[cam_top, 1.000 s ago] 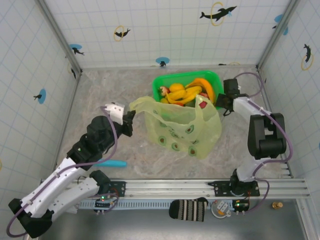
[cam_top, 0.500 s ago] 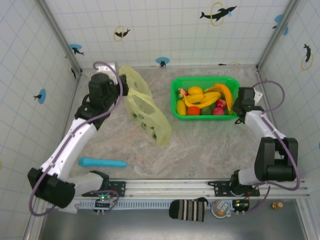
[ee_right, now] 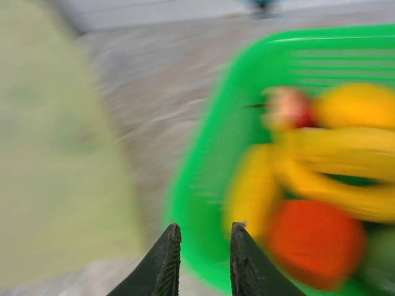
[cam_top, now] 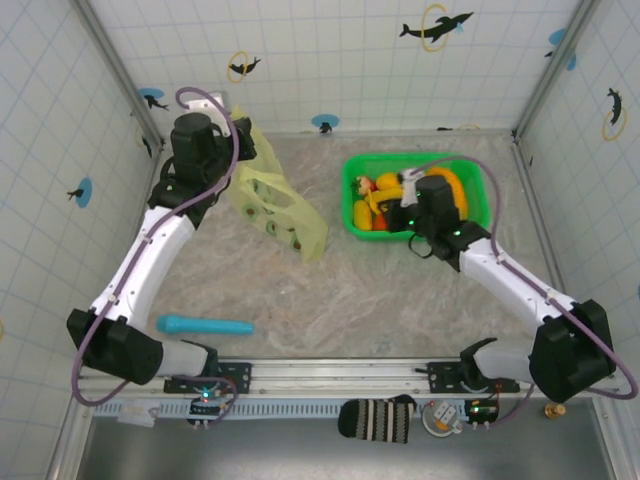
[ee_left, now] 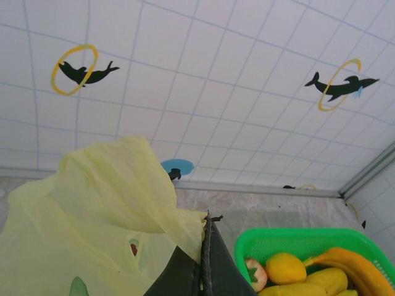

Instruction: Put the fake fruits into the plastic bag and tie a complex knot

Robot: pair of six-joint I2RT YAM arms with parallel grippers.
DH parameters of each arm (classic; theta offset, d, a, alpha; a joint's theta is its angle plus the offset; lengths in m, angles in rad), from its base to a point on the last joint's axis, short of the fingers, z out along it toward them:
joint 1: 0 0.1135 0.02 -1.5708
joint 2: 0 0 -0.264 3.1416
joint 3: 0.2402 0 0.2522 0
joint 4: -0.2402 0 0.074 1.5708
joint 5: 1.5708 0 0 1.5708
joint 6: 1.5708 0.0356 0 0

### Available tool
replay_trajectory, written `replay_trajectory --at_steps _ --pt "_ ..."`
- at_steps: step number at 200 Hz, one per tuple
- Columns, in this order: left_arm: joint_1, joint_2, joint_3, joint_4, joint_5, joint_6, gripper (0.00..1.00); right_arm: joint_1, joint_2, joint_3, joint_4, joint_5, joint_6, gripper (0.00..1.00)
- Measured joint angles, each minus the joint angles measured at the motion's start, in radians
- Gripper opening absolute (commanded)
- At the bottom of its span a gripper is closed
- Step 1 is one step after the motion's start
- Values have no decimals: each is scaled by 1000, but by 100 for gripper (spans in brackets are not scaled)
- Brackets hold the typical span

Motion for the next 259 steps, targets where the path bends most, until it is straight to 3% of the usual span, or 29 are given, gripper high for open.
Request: replay_trajectory --at_steps 37,59,80,103,125,150,171,192,210,240,259 --pt "28 -63 -67 25 93 -56 0 319 6 0 156 -201 -40 32" --pt "29 -91 -103 53 168 -87 0 396 70 18 218 -214 -63 35" --pt "29 -140 -167 96 257 -105 0 367 192 69 233 -134 -81 32" --pt "29 -222 -245 125 319 -103 0 238 320 134 238 -81 -68 28" --pt "29 -324 -310 138 335 -88 0 124 412 224 229 -1 -66 41" --pt "29 -408 -363 158 370 -67 0 91 444 311 210 51 -75 52" --pt "29 -426 -397 179 395 -62 0 92 414 317 198 12 -86 60" --pt "29 -433 -459 201 386 -77 0 91 297 196 211 -74 -90 65" --pt "29 -417 -507 223 383 -113 0 90 164 55 227 -168 -82 59" --pt "29 -373 -558 294 385 -187 0 66 34 -80 227 -195 -49 11" --pt "29 -362 -559 328 389 -215 0 -10 55 -66 172 -106 -9 0"
